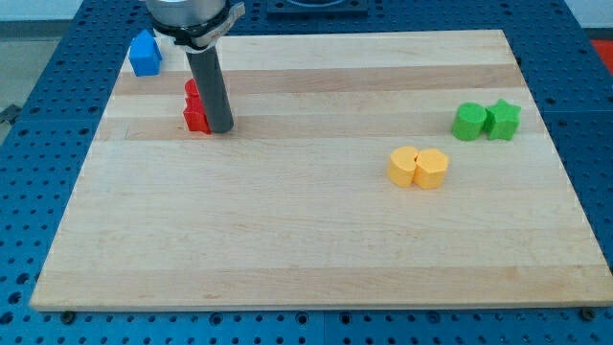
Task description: Drag the red blocks towards top
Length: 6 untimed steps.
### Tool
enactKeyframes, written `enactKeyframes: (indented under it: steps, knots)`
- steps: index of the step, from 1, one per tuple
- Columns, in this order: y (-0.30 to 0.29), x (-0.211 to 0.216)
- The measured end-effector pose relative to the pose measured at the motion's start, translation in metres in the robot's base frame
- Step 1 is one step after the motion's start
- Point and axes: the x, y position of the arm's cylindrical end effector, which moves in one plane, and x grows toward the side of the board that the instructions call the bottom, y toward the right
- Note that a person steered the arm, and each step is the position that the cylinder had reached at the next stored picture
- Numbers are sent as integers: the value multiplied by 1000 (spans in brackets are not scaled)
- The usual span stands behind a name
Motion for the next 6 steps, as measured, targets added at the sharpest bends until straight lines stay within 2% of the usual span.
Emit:
enactKeyframes:
  steps: [2, 6]
  knots:
    - [-23, 31]
    - [-40, -25]
